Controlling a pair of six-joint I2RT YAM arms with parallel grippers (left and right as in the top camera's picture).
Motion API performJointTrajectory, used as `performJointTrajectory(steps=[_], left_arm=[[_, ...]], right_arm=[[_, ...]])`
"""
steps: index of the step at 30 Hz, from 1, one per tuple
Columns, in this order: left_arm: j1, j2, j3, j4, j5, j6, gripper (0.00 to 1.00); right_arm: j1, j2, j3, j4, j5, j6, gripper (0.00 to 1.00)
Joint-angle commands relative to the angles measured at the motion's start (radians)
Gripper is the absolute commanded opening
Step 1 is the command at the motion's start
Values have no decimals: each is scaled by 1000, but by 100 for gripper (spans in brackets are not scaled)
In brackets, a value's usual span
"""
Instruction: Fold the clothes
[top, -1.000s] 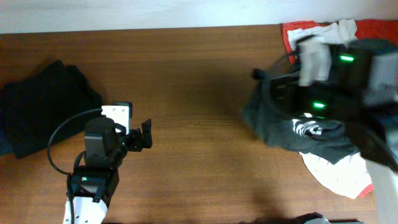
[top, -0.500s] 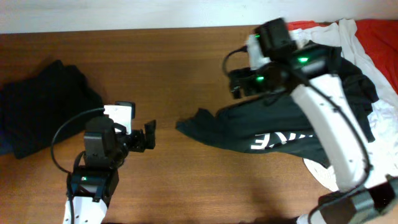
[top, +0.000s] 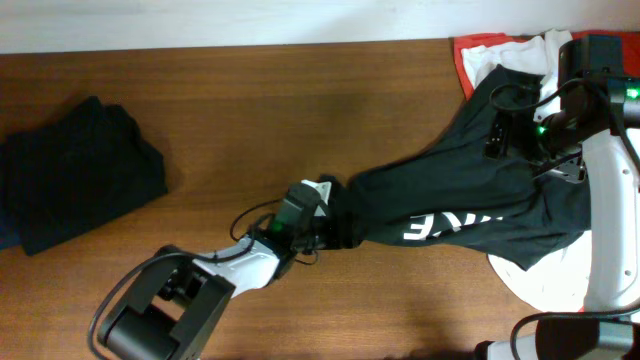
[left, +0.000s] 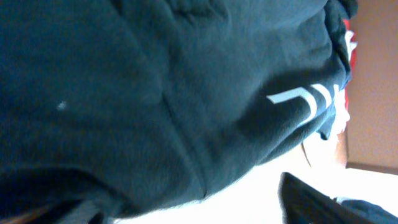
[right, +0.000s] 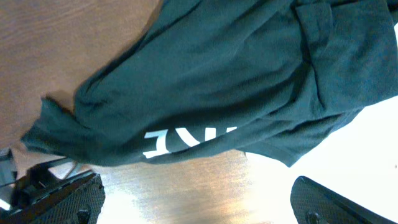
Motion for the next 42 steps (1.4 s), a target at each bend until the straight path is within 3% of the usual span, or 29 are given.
performJointTrajectory(steps=[1,2,4,7,8,10,11,12,13,14,16,20,23,25,28,29,31,32,36,39,42], left_arm=[[-27,73,-3,94,-171,-74,28],[-10,72,-3,105,-220,-69,1],[43,47,0,115,-175,15,1],[246,-226,14,-32,-103,288,1],[328,-331,40,-117,-122,369,1],[517,-477,127,-290,-256,388,1],[605,-488,158,-298,-248,387,11],[659,-464,171,-288,-246,389,73],[685,-433,171,-283,-246,401,99],[703,-383,171,-309,-228,406,99],[697,-302,171,-457,-23,405,99],[559,-207,170,-757,254,394,99],[364,-153,163,-800,247,362,99],[254,-88,163,-791,198,210,99],[122,23,163,-726,200,75,99],[84,55,163,-684,199,63,96],[79,71,163,-660,115,63,43],[95,66,163,-677,71,64,4],[291,2,163,-887,-64,197,0],[591,-174,206,-1074,-270,370,0],[846,-307,295,-1094,-287,428,0]], right_arm=[[-4,-12,8,-5,13,-7,99],[-4,-12,8,-8,13,-18,99],[-4,-12,8,-8,20,-18,99],[-5,-12,8,-7,21,-18,99],[-5,-12,8,-7,21,-18,99],[-5,-12,8,-7,21,-18,99],[-5,-12,8,-7,21,-18,99],[-5,-12,8,-7,20,-18,99],[-5,-12,8,-8,20,-18,99],[-5,-12,8,-14,20,-18,99],[-5,-12,8,-26,21,-18,99],[-5,-12,8,-26,21,-18,99],[-5,-12,8,-30,21,-18,99],[-5,-12,8,-34,21,-18,99],[-5,-12,8,-34,21,-18,99],[-5,-12,8,-34,21,-18,99],[-5,-12,8,-34,21,-18,99],[-5,-12,8,-34,21,-18,99],[-5,-12,8,-33,28,-26,99],[-5,-12,8,-33,28,-26,99],[-5,-12,8,-33,27,-26,99]])
